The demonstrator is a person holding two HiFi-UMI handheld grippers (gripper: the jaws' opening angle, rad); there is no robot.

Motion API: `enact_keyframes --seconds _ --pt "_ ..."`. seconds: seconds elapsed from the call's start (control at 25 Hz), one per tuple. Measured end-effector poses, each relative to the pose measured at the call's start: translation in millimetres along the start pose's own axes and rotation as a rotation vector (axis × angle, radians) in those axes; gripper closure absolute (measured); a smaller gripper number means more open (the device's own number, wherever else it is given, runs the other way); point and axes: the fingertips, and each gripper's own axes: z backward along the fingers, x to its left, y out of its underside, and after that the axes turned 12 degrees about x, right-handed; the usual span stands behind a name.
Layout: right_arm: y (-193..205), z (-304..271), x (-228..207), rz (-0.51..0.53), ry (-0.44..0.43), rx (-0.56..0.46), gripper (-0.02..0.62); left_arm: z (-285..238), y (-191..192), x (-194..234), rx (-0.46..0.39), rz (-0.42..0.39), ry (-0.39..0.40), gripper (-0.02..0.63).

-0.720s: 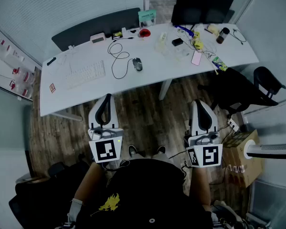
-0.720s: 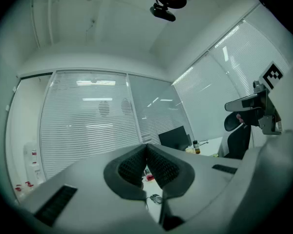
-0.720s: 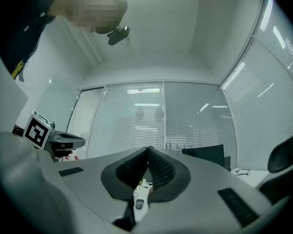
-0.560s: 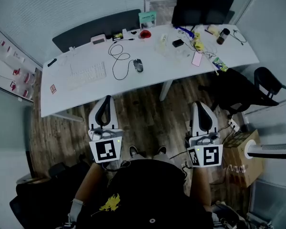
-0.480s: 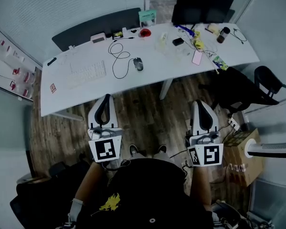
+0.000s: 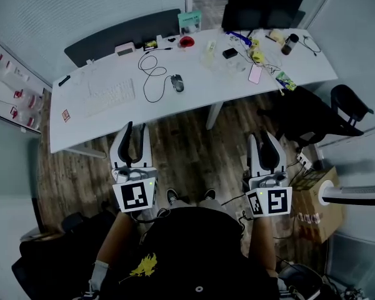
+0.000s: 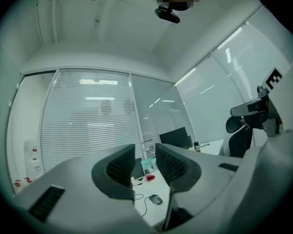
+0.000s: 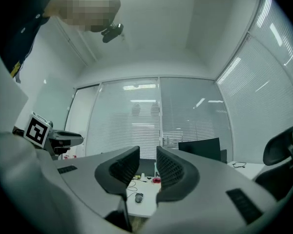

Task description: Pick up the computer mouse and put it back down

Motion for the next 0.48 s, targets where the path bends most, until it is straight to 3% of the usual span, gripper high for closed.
enact_keyframes --seconds 0.16,0.32,0.48 --pt "11.6 5.9 -30.0 -0.024 0.001 0.02 0.354 -7.6 10.9 -24.3 0.053 -0.04 0.017 0.318" --pt "25.0 7.2 -63.1 -0.037 -0.007 0.04 0.201 -15.0 16.8 -48.5 0.081 -0.012 0.022 0.253" --pt "48.3 0.3 -87.7 -0.064 -0.05 0.068 0.164 -10.9 22.4 -58.5 0.125 -0.005 -0.041 0.242"
